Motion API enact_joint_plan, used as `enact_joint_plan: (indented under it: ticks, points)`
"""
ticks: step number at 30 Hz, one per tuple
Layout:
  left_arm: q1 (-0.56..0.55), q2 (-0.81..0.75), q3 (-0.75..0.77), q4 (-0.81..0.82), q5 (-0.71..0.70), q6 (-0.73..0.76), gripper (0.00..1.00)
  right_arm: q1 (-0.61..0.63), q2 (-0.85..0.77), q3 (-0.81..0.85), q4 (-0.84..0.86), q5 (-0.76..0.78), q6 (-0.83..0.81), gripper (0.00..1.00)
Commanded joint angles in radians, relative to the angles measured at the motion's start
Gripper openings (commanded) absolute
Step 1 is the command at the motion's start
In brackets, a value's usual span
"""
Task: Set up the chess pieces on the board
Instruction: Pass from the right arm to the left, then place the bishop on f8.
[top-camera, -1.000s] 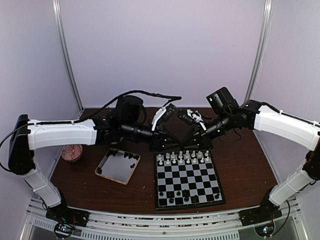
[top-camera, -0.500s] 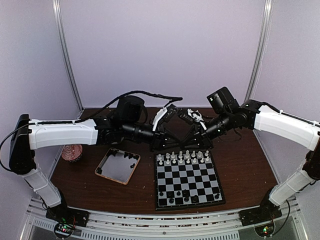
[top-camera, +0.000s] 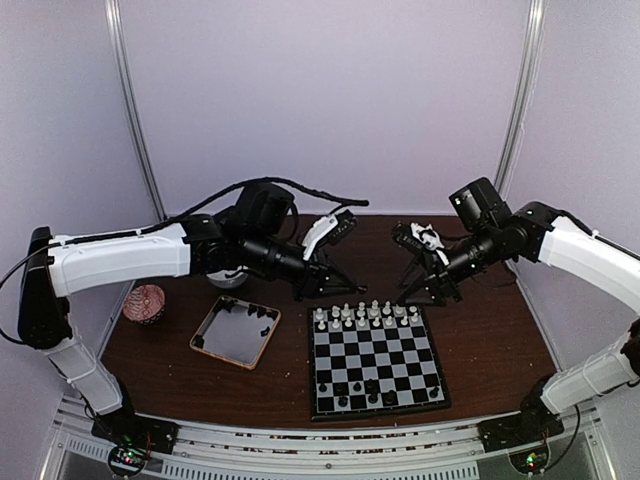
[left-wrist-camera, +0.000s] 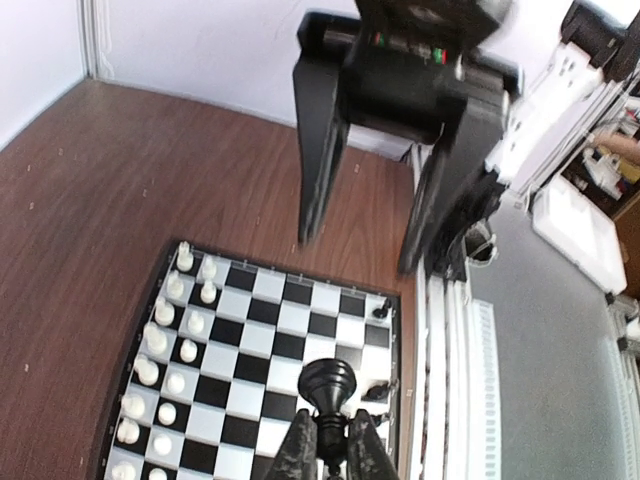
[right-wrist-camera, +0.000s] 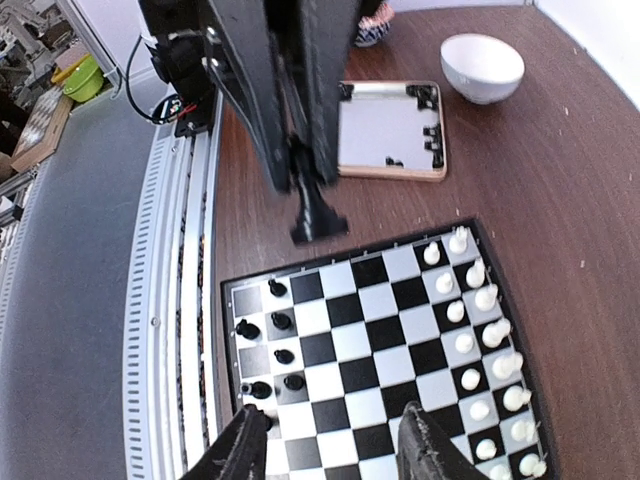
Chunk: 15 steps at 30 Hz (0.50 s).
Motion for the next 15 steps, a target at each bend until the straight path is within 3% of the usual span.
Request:
enact_joint_plan:
  ticks: [1,8,12,15]
  points:
    - [-0.021,-0.035,0.066,-0.263,-0.068,0.126,0.06,-0.076,-0.035,-0.101,-0.141,0.032,-0.133,0.49]
    - [-0.137,0.039,0.211,-0.556,-0.212,0.26,0.06,-0.203,-0.102,-0.217,-0.017,0.089,-0.031,0.49]
    - [-0.247,0.186,0.38,-0.777,-0.31,0.348,0.06,-0.24,-0.096,-0.229,0.043,0.145,0.02,0.49]
    - [-0.314,0.277,0.466,-0.844,-0.37,0.367,0.05,-0.255,-0.088,-0.226,0.052,0.159,0.031,0.49]
